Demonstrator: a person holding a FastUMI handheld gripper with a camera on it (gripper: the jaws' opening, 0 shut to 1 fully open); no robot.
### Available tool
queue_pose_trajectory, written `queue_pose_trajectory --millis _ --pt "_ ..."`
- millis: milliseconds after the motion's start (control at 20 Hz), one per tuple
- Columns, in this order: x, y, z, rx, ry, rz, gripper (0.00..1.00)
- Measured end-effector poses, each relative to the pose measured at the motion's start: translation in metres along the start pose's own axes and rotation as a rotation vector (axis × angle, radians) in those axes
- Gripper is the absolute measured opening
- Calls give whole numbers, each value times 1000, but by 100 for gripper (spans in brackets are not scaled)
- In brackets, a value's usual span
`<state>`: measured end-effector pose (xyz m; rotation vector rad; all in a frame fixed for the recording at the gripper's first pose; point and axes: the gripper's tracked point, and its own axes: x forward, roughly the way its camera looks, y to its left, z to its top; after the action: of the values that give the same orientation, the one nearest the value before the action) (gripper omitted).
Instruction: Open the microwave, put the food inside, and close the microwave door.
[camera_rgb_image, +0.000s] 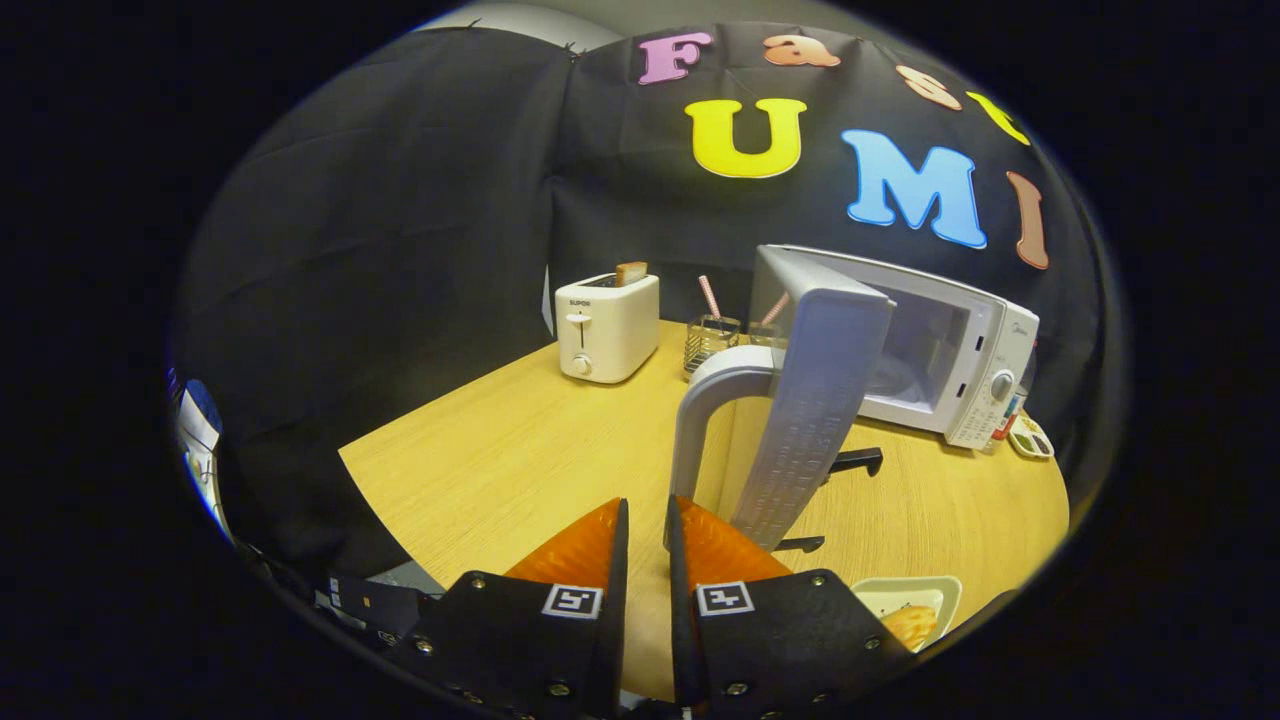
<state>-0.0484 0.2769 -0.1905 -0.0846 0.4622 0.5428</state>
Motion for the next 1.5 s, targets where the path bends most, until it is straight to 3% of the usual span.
queue_pose_trajectory --millis 300,400,450,600,950,1500 --pt "-38 27 33 5 -116 125 21" --pt "-55 26 48 12 -162 142 50" --pt "-61 21 55 13 -182 135 72" --pt "-86 0 72 23 -232 101 96" --pt "-115 -83 83 79 -272 -67 98" --pt "-92 -180 -14 247 -20 -238 98"
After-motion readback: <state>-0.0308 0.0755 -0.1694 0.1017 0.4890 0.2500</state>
